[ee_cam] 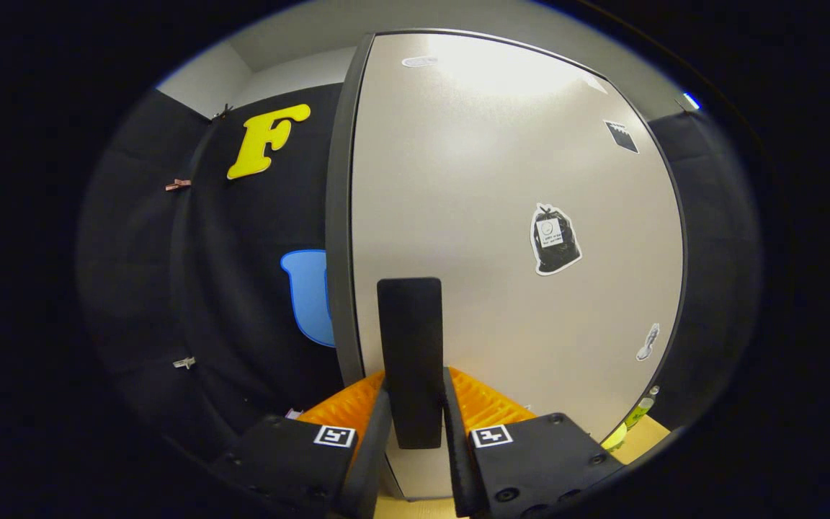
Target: Open the shoe cabinet door, grab the shoes and put them into the shoe cabinet, then close the shoe cabinet door.
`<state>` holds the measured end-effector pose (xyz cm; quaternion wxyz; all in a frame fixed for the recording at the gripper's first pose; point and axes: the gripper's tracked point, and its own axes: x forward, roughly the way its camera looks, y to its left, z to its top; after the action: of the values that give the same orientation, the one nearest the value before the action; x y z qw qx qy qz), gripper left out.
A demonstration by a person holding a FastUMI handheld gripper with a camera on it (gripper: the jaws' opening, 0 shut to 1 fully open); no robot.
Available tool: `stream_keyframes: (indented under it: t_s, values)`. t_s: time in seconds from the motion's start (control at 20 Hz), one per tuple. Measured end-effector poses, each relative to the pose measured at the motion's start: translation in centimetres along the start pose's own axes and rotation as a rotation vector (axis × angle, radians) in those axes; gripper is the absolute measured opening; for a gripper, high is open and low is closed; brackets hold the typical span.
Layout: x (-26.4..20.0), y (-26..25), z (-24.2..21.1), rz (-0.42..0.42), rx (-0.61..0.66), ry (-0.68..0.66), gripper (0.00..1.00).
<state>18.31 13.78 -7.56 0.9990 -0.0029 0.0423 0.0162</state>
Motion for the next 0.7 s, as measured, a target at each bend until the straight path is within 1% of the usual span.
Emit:
stream_keyframes:
  t_s: [0.05, 0.1, 0.2, 0.3, 0.35, 0.45, 0.7]
  values:
    - [0.5, -0.1, 0.0, 0.001, 0.002, -0.002, 0.40]
    - [0.2, -0.3, -0.2, -0.001, 0.004, 0.000, 0.39]
    - [0.3, -0.1, -0.2, 0.002, 0.004, 0.003, 0.33]
    - [0.2, -0.1, -0.3, 0.002, -0.015, 0.011, 0.25]
    - [0.2, -0.2, -0.3, 0.003, -0.019, 0.018, 0.25]
    - [-0.2, -0.2, -0.4, 0.011, -0.028, 0.027, 0.11]
    - [-2.3, -0.2, -0.3, 0.068, -0.021, 0.049, 0.11]
